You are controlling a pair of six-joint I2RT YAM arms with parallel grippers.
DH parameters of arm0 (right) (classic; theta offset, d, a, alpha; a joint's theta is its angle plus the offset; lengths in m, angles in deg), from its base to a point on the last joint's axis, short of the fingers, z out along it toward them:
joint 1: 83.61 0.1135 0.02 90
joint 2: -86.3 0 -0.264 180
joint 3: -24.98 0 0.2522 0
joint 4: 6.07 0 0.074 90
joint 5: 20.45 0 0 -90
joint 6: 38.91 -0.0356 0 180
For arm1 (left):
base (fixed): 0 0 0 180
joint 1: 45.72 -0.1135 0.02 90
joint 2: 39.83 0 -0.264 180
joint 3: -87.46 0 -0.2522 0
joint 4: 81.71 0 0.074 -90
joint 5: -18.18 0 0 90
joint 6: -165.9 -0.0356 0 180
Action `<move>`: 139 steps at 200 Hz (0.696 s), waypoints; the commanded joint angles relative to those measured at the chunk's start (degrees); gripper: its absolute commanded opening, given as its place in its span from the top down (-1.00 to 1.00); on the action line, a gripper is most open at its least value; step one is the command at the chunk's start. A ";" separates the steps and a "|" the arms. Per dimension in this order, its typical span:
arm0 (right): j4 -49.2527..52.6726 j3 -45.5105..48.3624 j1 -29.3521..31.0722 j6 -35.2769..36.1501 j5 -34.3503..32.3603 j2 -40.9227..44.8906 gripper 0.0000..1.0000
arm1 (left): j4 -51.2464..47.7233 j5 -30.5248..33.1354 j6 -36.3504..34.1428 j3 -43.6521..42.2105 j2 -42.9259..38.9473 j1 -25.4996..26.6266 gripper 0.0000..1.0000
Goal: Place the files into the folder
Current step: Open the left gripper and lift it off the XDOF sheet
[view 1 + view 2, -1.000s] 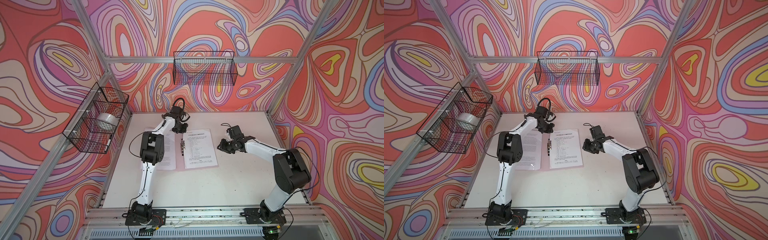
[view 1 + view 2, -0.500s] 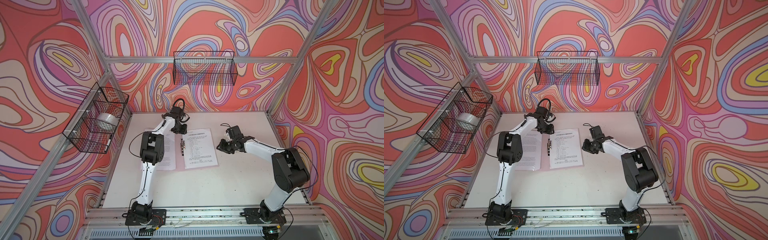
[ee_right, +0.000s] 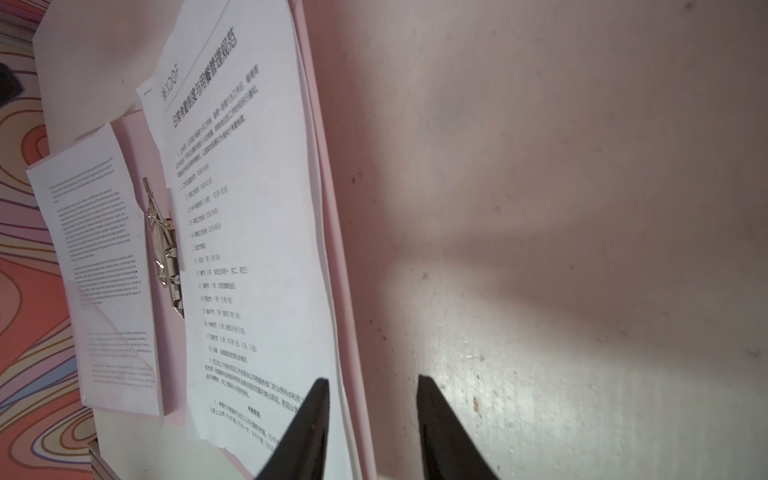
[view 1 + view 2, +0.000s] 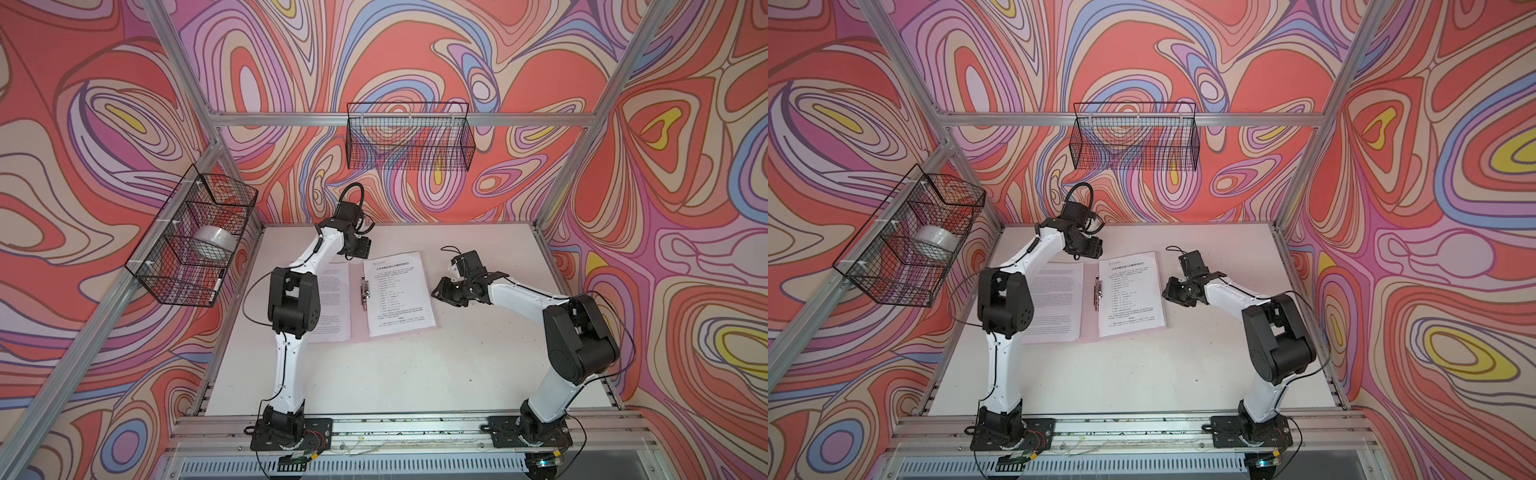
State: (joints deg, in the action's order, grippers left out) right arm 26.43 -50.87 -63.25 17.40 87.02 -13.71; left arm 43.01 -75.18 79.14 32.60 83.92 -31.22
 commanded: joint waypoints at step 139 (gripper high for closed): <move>-3.42 -0.07 0.38 2.34 4.37 0.25 0.14 | 15.87 11.61 16.72 -52.31 -44.00 -10.24 -0.44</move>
State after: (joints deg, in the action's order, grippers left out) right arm 21.65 -49.58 -63.25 18.16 91.17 -13.77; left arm 57.83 -65.93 93.07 -18.94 44.68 -40.64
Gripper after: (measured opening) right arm 0.432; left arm 0.718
